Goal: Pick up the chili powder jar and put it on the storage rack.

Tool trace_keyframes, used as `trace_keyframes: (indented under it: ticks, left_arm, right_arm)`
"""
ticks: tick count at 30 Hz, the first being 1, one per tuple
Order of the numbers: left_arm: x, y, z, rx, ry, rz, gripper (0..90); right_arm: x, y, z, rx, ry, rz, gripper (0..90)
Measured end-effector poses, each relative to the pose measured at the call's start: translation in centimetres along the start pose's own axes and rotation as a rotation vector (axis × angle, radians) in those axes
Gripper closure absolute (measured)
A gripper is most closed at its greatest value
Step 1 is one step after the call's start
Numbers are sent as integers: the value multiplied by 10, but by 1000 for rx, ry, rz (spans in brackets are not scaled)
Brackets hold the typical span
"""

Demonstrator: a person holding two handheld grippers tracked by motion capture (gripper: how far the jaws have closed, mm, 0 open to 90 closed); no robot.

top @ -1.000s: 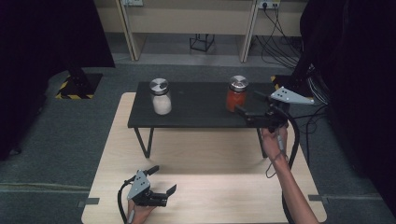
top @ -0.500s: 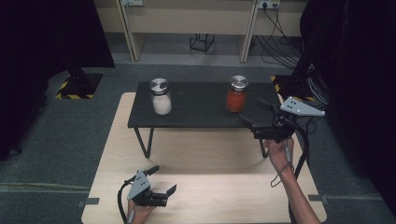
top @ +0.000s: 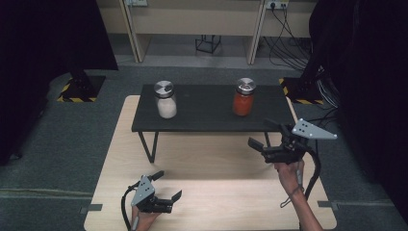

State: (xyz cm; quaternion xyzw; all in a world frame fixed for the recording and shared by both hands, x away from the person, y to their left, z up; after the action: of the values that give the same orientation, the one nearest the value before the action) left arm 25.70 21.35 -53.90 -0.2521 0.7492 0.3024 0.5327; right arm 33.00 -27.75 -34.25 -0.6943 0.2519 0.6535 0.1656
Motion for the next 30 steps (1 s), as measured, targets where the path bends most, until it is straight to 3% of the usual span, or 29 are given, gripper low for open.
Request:
trace_keyframes:
  ticks: [7,16,30]
  left_arm:
    - [0,0,0,0,0,-1,14]
    - [0,0,0,1,2,0,15]
    - [0,0,0,0,4,-1,15]
  right_arm:
    - [22,4,10,-25,-8,-6,29]
    - [49,2,24,-31,22,32,29]
    - [91,0,34,-36,-6,45,29]
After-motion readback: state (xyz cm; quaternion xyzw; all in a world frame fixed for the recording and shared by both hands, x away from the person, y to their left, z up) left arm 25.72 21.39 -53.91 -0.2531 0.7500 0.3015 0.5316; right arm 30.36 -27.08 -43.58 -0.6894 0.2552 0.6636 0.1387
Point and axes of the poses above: each handheld gripper's, and its own axes: y roughly backward along the jaws, x roughly out of its underside, z roughly to its left, the point moved 9 cm from there along -y, roughly forward along the jaws, and after that the axes turned 11 degrees about y, right-handed, at the moved point
